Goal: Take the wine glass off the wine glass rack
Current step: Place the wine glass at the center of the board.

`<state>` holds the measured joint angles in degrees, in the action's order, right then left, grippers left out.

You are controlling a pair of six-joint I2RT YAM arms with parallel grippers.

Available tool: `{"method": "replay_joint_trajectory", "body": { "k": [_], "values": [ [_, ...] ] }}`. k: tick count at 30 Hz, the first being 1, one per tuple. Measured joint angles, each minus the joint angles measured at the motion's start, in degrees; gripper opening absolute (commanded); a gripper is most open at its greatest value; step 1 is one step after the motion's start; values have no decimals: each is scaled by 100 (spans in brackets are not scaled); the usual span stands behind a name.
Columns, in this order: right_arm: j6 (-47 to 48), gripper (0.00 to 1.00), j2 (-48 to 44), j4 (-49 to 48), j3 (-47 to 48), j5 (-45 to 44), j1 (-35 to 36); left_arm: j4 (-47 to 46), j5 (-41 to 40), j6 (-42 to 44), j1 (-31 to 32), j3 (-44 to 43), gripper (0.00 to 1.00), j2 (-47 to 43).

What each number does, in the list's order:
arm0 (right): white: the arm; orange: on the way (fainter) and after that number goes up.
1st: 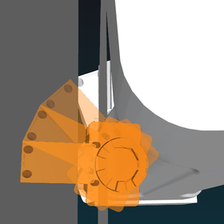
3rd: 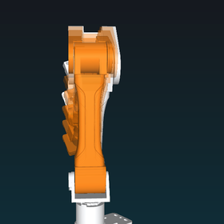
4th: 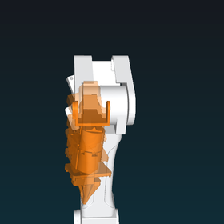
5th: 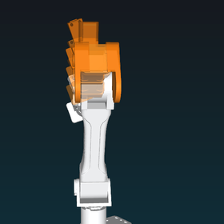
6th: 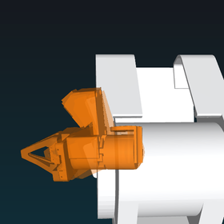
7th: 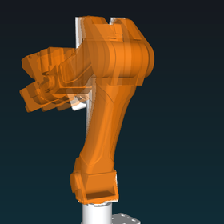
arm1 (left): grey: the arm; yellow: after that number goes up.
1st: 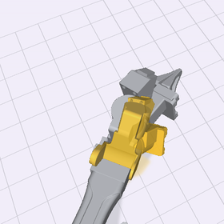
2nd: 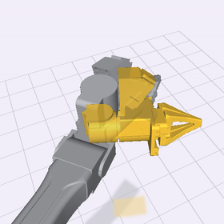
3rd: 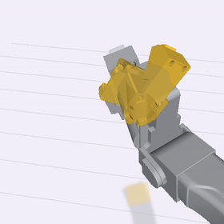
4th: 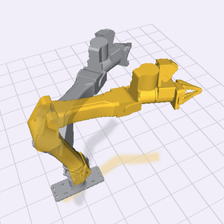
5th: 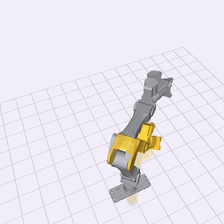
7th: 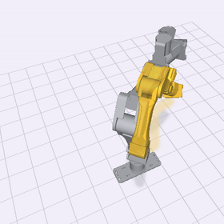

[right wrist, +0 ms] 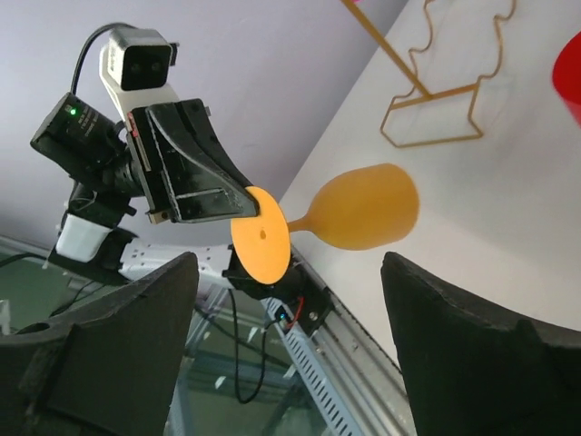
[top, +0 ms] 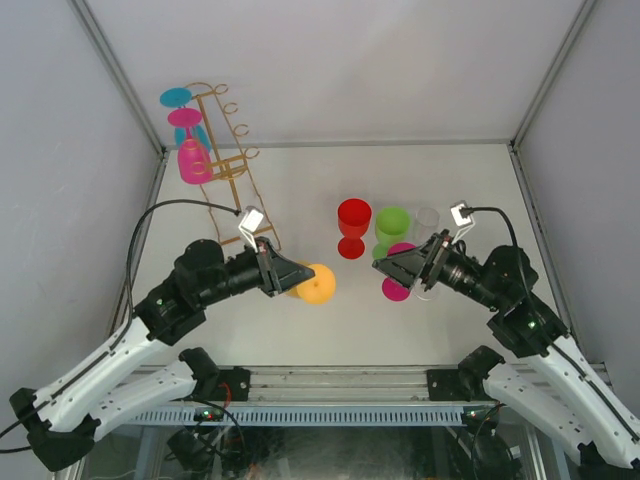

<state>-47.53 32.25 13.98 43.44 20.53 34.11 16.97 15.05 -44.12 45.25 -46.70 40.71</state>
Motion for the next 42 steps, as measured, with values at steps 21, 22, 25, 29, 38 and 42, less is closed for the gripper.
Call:
{"method": "replay_joint_trajectory", "body": {
  "k": [21, 22, 25, 29, 38, 42],
  "values": [
    [-240, 51, 1397, -579, 205, 1147, 868, -1438, 50, -44, 490, 284, 0, 229],
    [-247, 50, 1412, -610, 205, 1143, 905, -1449, 63, -44, 490, 284, 0, 240],
    [-280, 42, 1462, -691, 208, 1117, 955, -1504, 72, -37, 505, 284, 0, 240],
    [-356, 31, 1497, -824, 208, 1060, 960, -1528, 87, 2, 516, 284, 0, 240],
    [-501, 16, 1622, -1239, 208, 1152, 960, -1602, 181, 17, 516, 284, 0, 197],
    [-535, 1, 1683, -1296, 208, 1174, 960, -1606, 188, 17, 520, 284, 4, 160]
  ]
}}
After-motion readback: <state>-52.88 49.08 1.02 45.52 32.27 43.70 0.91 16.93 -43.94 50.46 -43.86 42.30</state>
